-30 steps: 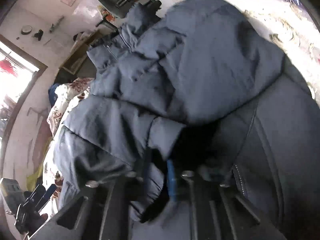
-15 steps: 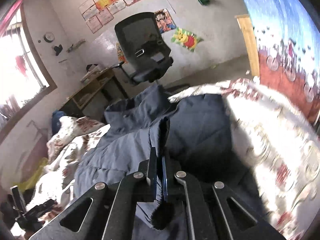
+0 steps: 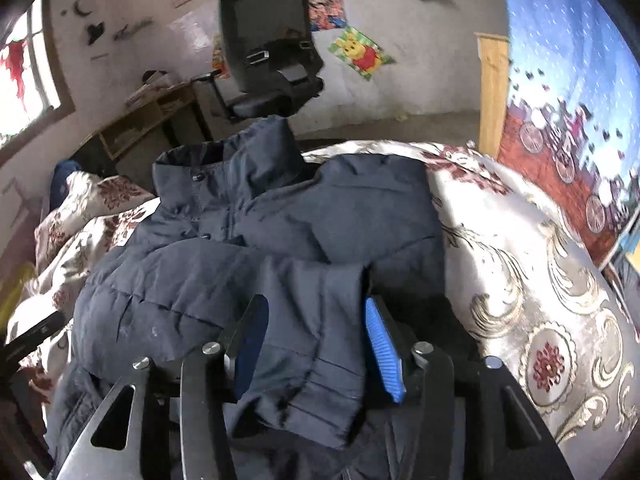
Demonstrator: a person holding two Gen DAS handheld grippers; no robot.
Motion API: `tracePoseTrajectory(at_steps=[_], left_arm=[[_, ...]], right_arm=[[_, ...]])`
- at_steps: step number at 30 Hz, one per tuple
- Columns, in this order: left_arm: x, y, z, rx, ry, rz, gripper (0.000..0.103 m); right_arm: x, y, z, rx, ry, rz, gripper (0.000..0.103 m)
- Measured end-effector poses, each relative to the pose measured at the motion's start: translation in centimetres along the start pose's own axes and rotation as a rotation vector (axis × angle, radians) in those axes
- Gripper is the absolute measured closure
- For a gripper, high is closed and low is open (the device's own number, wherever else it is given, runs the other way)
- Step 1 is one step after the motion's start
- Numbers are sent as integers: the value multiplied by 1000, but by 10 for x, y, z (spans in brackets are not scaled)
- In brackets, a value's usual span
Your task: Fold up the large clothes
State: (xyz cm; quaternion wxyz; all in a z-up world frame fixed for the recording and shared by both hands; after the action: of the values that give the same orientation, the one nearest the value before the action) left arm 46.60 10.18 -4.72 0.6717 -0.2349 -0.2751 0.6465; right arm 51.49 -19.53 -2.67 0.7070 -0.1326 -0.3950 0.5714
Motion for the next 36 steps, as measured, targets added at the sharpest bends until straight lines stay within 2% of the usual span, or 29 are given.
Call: tracePoseTrajectory(at_steps=[5, 9, 11, 13, 15, 20, 22, 26, 31, 36], left_arm=[[-11, 7, -24, 33, 84, -2, 3], [-11, 11, -35, 41, 83, -14, 3], [-10, 12, -40, 43, 86, -18, 3], [-11, 13, -45, 55, 103, -20, 3], [-11, 15, -48, 59, 123, -15, 3], [-12, 19, -54, 76, 133, -25, 2], [-14, 21, -57, 82, 114, -46, 2], [-19, 26, -62, 78, 85, -82, 2], [-23, 30, -66, 77, 48, -112, 1], [-22, 27, -60, 82, 32, -109, 1]], right_arm=[[30, 10, -9, 11, -56, 110, 53], [33, 6, -4, -104, 57, 170, 53], [31, 3, -3, -126, 63, 163, 53], [34, 5, -7, -101, 29, 175, 53], [41, 11, -15, -76, 31, 227, 53], [61, 43, -41, 27, -54, 318, 53], [62, 53, -58, 86, -55, 314, 53], [49, 57, -75, 136, -73, 239, 53], [42, 61, -82, 155, -79, 225, 52], [43, 59, -72, 163, -76, 201, 46]])
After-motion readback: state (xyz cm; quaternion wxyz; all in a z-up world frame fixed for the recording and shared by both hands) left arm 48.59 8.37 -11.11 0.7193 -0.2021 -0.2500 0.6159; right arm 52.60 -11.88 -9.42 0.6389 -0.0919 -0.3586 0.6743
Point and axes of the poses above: each gripper's, at about its wrist camera, not at the fingertips, and z roughly against the way its jaws point, x to its left, y to its underside, the point moved 6 cm from there along -z, roughly the way its jaws point, and after that the axes turned 13 degrees about -z, right-handed, at the moved point
